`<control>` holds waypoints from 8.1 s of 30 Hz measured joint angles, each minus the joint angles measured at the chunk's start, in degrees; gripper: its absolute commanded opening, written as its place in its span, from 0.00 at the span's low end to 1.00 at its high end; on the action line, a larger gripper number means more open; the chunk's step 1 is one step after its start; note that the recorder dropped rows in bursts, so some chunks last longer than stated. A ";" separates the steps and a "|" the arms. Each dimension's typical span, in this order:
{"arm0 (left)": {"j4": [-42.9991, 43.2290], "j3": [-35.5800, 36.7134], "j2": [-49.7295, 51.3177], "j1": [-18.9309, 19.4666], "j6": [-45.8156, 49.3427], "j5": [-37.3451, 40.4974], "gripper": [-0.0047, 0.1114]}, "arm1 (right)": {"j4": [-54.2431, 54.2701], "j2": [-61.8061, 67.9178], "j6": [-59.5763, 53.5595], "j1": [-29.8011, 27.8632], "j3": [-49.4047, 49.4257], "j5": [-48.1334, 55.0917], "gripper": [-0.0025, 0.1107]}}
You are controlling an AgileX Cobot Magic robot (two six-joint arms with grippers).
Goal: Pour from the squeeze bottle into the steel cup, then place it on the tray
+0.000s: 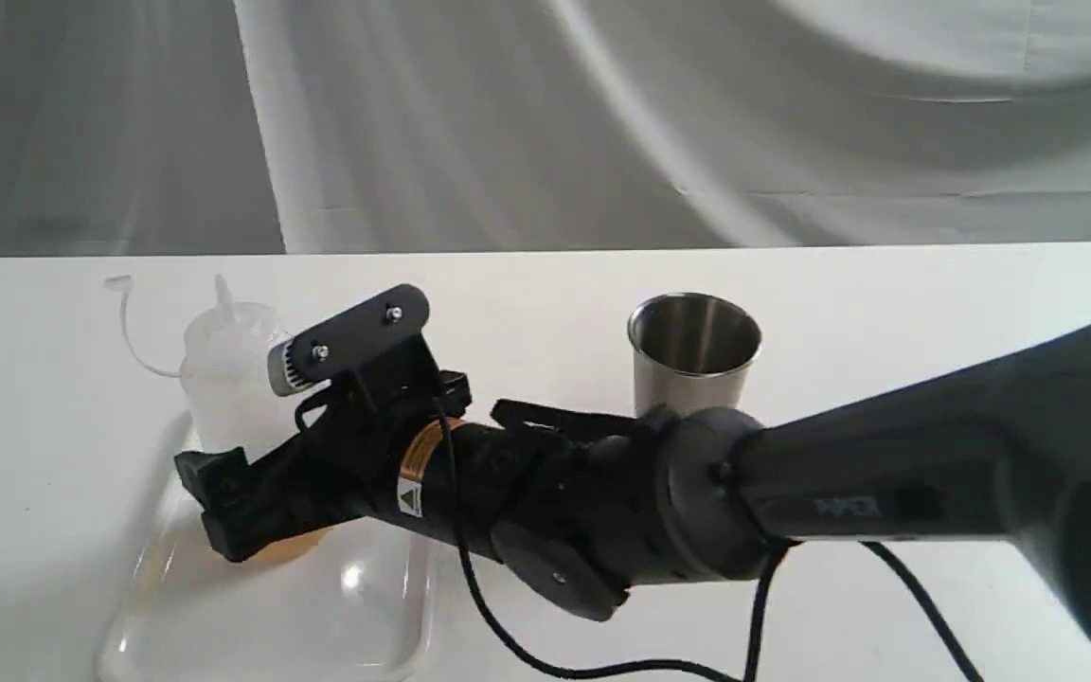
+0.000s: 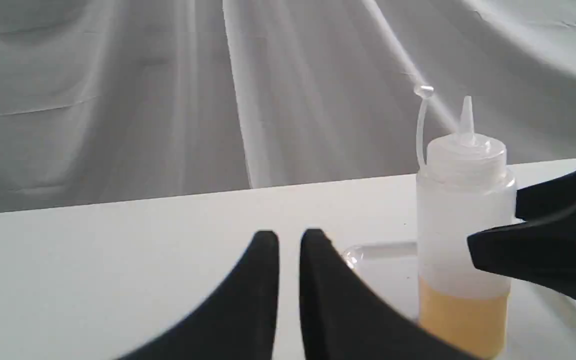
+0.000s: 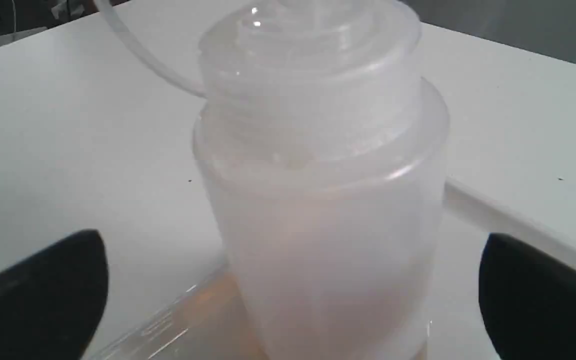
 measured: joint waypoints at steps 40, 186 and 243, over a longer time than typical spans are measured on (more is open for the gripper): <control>0.00 0.00 0.00 0.00 0.00 0.00 0.11 | 1.57 -42.15 -0.32 9.14 33.84 2.85 0.51; 0.00 0.00 0.00 0.00 0.00 0.00 0.11 | 10.28 -124.28 -12.86 -43.97 73.29 47.20 0.02; 0.00 0.00 0.00 0.00 0.00 0.00 0.11 | 19.16 -124.28 -24.66 -46.45 73.29 47.42 0.02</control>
